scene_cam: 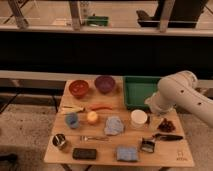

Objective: Place brush in tray

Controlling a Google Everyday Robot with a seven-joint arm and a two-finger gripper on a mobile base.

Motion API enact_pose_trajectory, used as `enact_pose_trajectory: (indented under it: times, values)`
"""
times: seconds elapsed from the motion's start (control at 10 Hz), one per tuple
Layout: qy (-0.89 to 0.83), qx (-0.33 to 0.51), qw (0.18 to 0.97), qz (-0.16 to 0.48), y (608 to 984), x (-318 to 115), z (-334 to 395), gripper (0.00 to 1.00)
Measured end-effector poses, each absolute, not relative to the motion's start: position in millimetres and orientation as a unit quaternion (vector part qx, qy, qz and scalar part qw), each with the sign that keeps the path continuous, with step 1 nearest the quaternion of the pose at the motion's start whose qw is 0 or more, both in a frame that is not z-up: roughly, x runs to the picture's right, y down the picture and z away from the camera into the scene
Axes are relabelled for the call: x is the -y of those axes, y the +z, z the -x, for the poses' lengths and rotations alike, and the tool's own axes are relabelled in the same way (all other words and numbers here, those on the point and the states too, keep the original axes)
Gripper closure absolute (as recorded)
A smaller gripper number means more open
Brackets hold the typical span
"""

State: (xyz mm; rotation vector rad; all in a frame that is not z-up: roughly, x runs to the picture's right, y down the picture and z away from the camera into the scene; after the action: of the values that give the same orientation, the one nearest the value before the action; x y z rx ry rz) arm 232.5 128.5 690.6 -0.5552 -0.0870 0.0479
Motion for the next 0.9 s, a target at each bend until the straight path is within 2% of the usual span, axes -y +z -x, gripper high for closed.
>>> enact_pose_trajectory:
  times: [0.6, 0.9]
  values:
    - [0.035, 0.032, 0.960, 0.275, 666.0, -186.7, -267.6, 0.20]
    - [0.058, 0.029, 0.957, 0.282, 672.8, -212.7, -283.2, 0.20]
